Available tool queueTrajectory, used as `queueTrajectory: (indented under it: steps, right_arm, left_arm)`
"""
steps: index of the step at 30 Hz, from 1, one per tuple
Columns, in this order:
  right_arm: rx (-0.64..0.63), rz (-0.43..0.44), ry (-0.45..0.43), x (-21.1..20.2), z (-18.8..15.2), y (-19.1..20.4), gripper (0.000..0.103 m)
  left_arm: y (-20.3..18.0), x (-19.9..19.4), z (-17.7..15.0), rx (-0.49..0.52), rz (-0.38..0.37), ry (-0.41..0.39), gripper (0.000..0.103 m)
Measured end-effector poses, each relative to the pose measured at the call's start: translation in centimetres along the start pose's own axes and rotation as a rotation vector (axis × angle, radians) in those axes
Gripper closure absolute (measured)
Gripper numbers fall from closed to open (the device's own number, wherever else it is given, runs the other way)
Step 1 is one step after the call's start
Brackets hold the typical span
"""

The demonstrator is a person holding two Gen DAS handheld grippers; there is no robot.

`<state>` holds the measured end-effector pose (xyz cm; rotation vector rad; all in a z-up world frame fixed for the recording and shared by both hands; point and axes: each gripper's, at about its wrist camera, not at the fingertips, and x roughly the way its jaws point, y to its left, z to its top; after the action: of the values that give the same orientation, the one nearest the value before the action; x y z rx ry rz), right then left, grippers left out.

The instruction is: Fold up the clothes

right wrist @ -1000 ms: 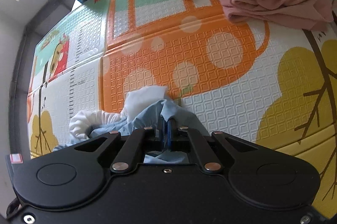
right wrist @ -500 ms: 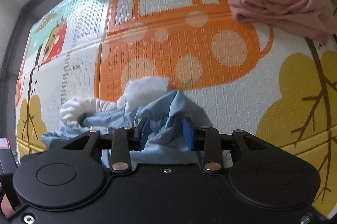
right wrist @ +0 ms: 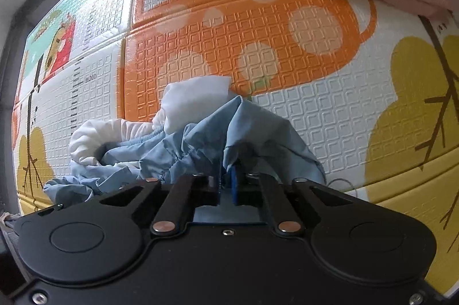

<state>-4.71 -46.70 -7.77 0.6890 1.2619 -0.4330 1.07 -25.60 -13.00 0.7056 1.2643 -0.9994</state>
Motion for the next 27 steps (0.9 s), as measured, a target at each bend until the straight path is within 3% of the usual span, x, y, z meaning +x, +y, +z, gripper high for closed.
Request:
queueTrajectory:
  steps: [10,16,27]
  right_arm:
    - [0.218,0.147,-0.03,-2.1,1.7,-2.5,0.102]
    - [0.271,0.106,-0.087,-0.6,2.7,-2.5,0.102]
    - [0.248,-0.042,-0.141,5.6,2.8,-2.3,0.102]
  left_arm:
    - [-0.1,0.0,0.0,0.01,0.008,0.007,0.042]
    - [-0.1,0.1,0.0,0.005,0.009,0.01,0.041]
    - [0.6,0.1,-0.2,-0.025,-0.009,0.003,0.037]
